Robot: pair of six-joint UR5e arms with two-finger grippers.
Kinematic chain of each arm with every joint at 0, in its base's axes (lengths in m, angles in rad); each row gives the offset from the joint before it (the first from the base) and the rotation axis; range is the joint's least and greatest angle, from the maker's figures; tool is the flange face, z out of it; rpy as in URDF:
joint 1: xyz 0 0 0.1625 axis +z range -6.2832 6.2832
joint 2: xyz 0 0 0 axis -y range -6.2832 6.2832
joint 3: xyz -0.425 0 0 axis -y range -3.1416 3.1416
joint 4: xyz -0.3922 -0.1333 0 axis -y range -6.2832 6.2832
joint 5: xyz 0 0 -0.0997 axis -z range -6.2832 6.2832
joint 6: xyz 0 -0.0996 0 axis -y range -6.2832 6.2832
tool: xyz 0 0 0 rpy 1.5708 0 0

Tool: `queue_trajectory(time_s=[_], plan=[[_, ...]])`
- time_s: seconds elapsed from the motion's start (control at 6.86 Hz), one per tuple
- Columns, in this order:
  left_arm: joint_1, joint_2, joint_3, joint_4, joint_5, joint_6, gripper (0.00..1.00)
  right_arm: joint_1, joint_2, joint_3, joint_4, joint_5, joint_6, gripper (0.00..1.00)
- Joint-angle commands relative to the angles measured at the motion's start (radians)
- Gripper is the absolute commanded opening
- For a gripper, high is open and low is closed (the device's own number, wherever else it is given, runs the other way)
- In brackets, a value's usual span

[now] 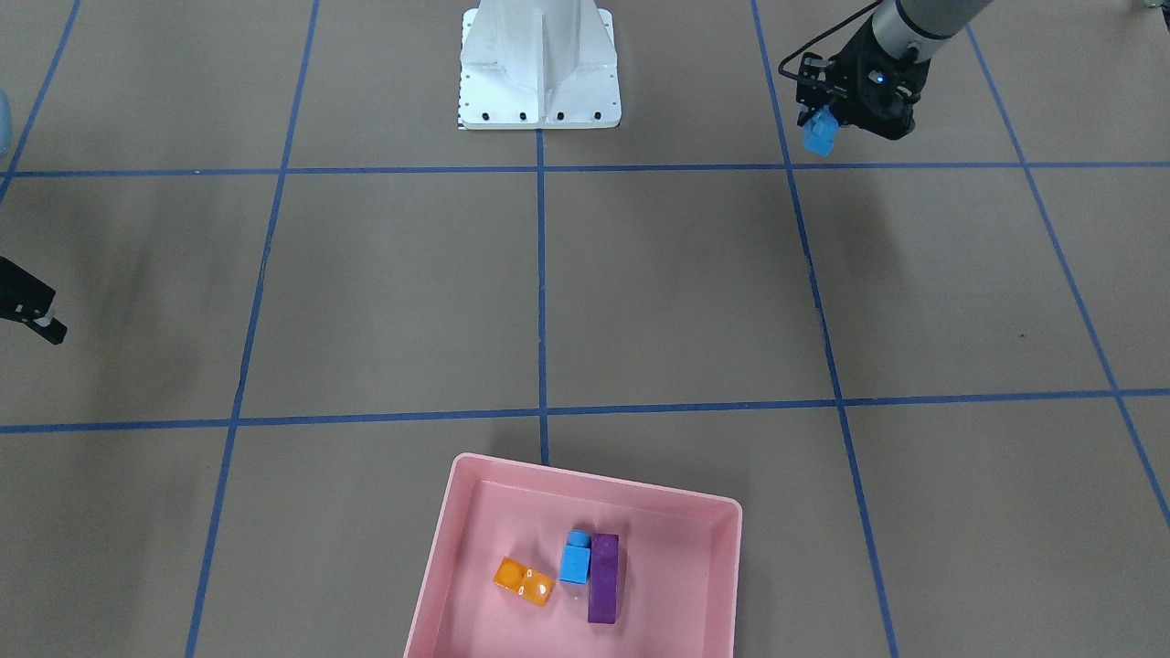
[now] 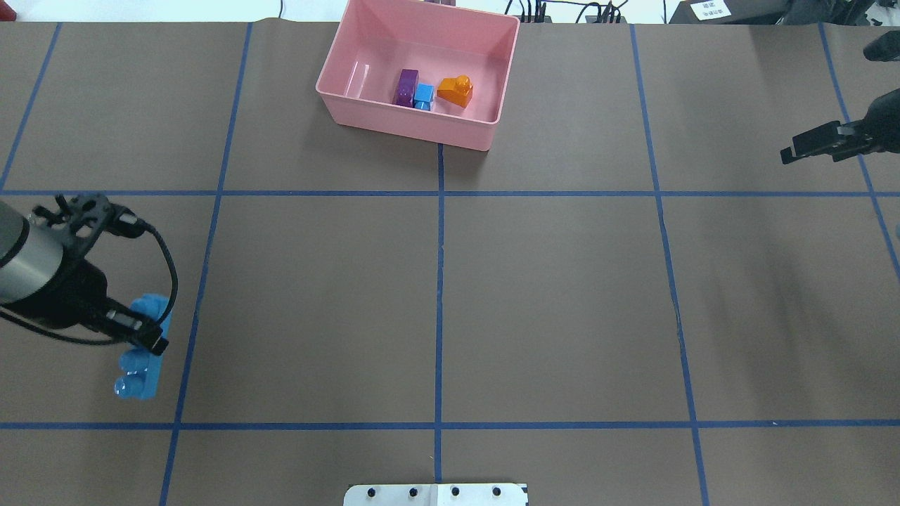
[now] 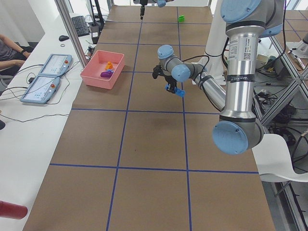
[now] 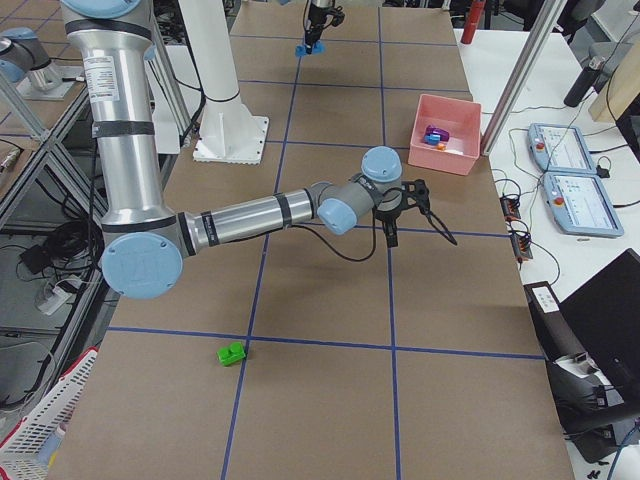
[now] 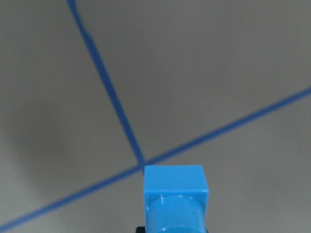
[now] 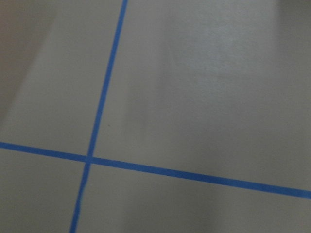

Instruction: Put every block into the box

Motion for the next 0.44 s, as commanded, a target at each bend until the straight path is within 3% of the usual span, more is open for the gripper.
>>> queue_trajectory(time_s=[0.0, 0.29], plan=[[-0.14, -0.139, 0.095, 0.0, -0.052, 0.0, 0.0, 0.072, -0.127, 0.007, -0.004, 0.0, -0.19, 0.99], [-0.194, -0.21, 0.153, 0.001, -0.055, -0.001, 0.0, 0.082, -0.27, 0.033, -0.007, 0.0, -0.33, 0.99]])
